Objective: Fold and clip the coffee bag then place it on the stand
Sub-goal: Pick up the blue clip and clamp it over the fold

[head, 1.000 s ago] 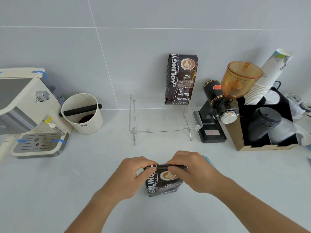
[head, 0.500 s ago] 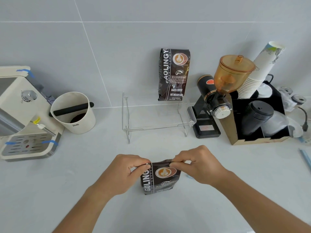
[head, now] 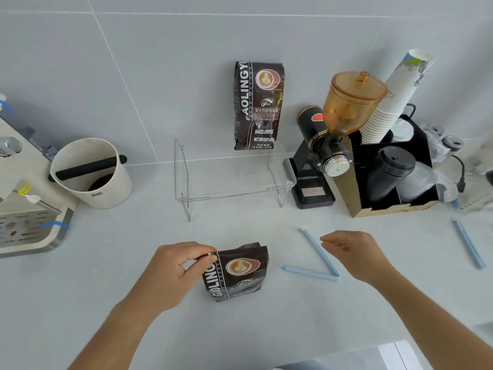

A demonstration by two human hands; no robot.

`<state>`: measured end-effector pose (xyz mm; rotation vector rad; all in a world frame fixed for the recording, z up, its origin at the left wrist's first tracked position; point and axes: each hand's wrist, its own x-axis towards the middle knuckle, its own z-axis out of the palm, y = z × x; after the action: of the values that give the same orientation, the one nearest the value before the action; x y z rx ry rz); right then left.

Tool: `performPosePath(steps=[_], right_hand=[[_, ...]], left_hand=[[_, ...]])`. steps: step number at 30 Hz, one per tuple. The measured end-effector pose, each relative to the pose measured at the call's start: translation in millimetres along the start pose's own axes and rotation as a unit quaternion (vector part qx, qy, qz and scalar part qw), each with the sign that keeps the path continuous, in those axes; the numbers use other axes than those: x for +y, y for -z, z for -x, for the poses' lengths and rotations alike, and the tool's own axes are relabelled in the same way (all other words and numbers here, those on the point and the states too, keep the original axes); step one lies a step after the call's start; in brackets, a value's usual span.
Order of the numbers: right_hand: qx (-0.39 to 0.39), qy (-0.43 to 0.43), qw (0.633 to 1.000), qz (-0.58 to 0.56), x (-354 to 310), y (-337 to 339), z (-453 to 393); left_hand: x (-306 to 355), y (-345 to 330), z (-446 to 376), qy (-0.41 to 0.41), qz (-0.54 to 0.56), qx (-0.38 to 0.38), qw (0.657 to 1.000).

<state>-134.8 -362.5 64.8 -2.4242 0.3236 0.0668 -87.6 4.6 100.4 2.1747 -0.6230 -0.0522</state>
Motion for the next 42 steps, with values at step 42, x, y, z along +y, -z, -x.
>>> performPosePath(steps=[42], right_hand=[[-0.109, 0.003, 0.958, -0.267, -135.0, -3.6, 10.3]], left_hand=[[-14.2, -22.2, 11.8, 0.15, 0.242, 0.116, 0.952]])
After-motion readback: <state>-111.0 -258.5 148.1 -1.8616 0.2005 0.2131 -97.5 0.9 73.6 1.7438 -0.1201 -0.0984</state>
